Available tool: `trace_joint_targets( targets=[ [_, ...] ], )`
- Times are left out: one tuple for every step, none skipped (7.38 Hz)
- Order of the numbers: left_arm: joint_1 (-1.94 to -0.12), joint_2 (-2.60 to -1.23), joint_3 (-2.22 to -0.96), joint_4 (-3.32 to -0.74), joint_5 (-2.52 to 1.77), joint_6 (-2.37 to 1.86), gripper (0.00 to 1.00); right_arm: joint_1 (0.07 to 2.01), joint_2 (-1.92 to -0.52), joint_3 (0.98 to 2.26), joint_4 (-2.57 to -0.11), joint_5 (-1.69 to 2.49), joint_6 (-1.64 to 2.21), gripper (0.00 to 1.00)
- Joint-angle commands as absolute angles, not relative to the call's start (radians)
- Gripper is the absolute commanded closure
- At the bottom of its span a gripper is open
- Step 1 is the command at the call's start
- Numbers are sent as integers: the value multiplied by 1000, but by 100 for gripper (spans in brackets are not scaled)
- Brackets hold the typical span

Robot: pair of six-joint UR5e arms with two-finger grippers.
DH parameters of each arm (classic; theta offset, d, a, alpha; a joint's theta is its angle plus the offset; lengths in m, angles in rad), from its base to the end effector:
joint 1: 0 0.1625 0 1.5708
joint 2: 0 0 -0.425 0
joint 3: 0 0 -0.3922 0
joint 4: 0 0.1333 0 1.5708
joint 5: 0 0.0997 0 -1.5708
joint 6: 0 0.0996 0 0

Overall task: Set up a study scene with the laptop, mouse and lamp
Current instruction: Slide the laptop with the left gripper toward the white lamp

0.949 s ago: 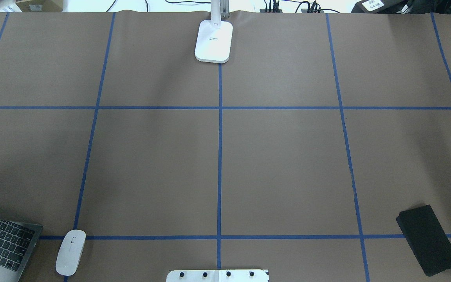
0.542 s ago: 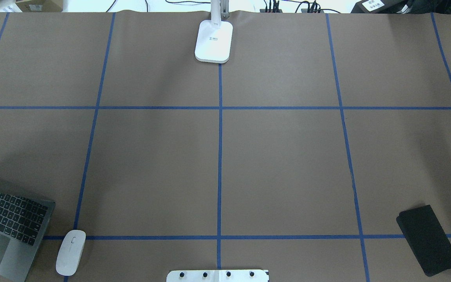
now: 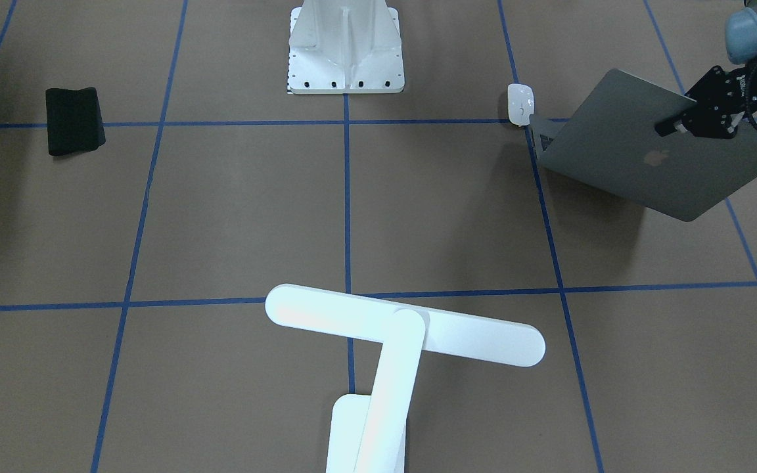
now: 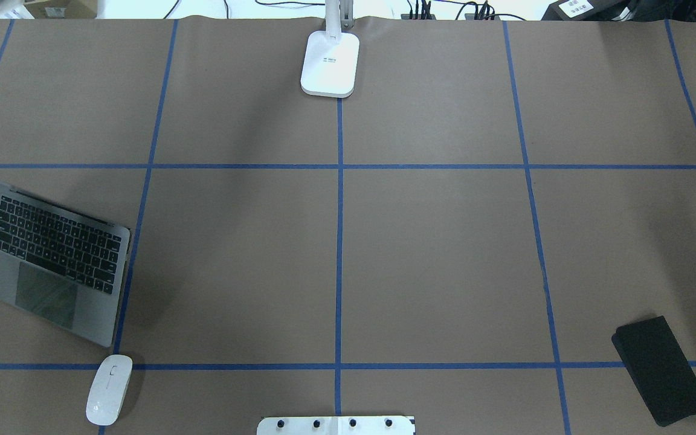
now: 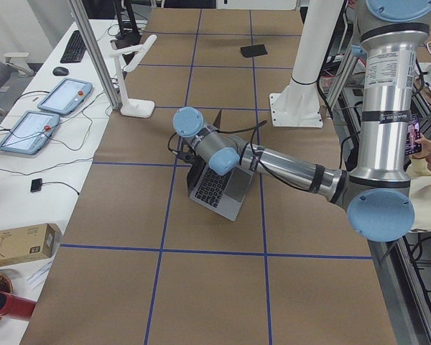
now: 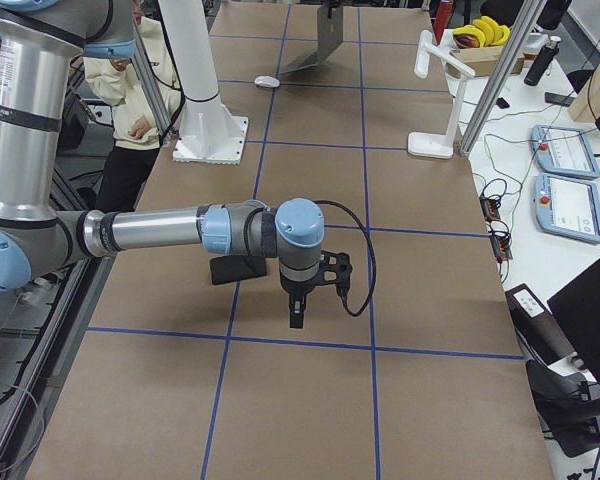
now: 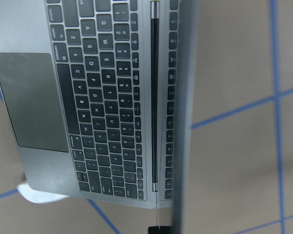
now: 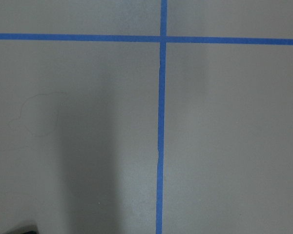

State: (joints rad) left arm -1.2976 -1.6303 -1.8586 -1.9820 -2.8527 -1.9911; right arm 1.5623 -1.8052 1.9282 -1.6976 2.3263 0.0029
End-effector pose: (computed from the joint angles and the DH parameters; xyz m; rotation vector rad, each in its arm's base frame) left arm 0.0947 -0.4781 0.4053 -0.8548 1.1445 -0.9507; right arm 0.0617 -0.3905 0.6006 -0.0079 -0.7555 -0.0039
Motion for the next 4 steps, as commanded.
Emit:
trace_joint_targets(
  targets=[
    [-1322,-1825,-1855,-1815,-2849,-1997,100,1563,-1809,1916,-1701,2329,3,0],
    [-1322,-1923,-1832,-1749,-2846,-2022,100,1563,-1810,1911,-1704,2327,3,0],
    [-1321,-2031,-1791,-1683,-2818,-2086,100,1563,-1810,1907,-1706,2329,3,0],
    [-1298,-2116,-1751,-1675,-2756,-2156,100,1563,-1812,1904,-1704,2329,3,0]
  ],
)
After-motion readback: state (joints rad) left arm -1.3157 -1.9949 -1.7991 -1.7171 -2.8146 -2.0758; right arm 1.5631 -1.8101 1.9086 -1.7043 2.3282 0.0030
